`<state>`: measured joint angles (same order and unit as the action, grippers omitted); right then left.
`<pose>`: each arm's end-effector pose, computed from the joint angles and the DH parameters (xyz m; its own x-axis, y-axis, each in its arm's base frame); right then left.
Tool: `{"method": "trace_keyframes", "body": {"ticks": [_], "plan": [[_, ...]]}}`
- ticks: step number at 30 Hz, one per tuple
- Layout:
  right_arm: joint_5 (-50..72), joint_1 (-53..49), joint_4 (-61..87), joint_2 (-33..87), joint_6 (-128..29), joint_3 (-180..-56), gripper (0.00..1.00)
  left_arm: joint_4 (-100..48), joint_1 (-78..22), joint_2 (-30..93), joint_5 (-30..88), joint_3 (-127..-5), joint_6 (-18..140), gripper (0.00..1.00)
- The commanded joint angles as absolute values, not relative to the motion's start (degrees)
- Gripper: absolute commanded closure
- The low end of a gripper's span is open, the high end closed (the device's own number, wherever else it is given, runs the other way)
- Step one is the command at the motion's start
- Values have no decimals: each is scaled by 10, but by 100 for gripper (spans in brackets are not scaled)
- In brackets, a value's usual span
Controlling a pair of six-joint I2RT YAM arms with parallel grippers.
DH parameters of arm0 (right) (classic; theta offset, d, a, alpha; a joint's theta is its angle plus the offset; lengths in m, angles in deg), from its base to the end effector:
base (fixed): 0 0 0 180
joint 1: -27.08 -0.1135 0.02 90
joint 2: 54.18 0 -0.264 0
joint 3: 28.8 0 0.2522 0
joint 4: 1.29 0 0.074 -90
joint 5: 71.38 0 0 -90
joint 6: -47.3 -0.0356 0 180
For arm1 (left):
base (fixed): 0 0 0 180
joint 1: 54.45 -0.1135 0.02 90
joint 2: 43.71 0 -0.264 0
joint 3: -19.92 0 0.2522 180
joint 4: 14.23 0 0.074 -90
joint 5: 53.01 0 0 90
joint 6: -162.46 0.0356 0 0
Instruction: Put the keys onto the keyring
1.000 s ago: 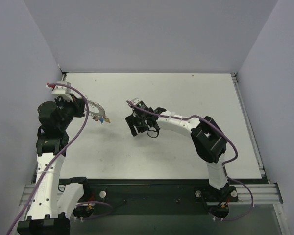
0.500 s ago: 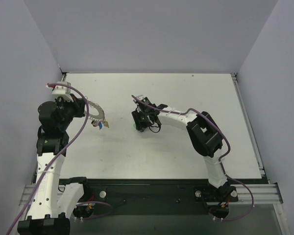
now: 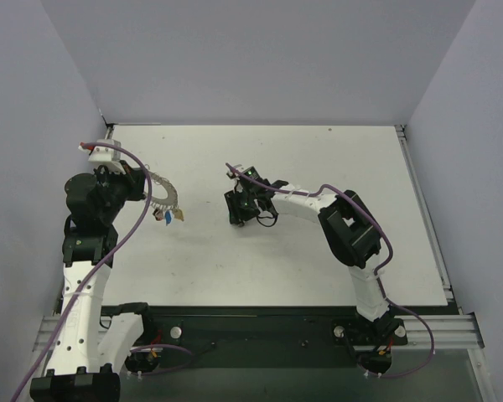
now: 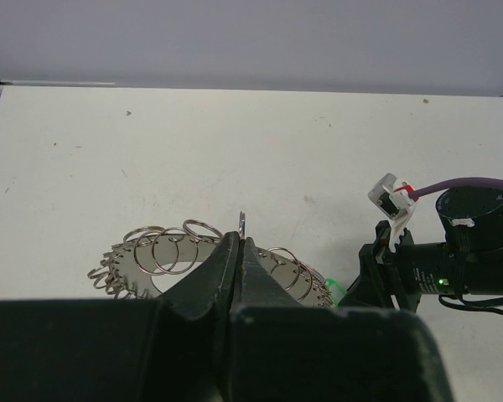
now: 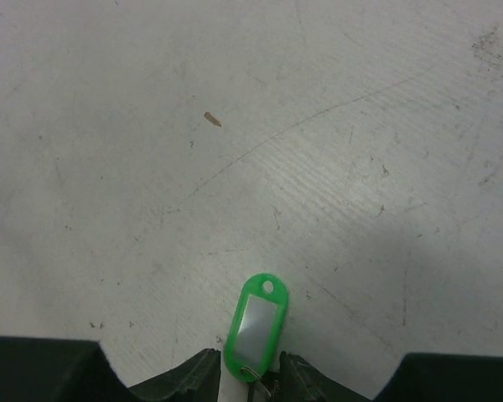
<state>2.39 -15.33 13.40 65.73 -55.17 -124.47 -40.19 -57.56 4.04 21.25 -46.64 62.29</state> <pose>0.3372 0.3215 0.1708 -0.6275 -0.2924 -0.7216 -0.6888 0.6405 0.3395 0.1889 0.0006 0.3768 -0.1606 -0.1789 -0.9707 0.1912 0.9592 -0.2084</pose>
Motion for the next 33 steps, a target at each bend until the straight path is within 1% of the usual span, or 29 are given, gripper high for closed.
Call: {"method": "trace_keyframes", "body": {"ticks": [1, 2, 8, 14, 33], "plan": [[2, -156, 130, 658, -542, -1237, 69, -342, -581, 34, 202, -472, 618, 100], [0, -156, 130, 658, -541, -1237, 73, -342, -580, 34, 202, -472, 618, 100], [-4, -156, 130, 639, -539, -1223, 78, -341, -581, 34, 201, -472, 617, 100], [-7, -160, 110, 624, -534, -1210, 80, -341, -582, 34, 200, -472, 617, 100], [-5, -167, 141, 585, -524, -1197, 79, -339, -583, 36, 197, -470, 616, 100]]}}
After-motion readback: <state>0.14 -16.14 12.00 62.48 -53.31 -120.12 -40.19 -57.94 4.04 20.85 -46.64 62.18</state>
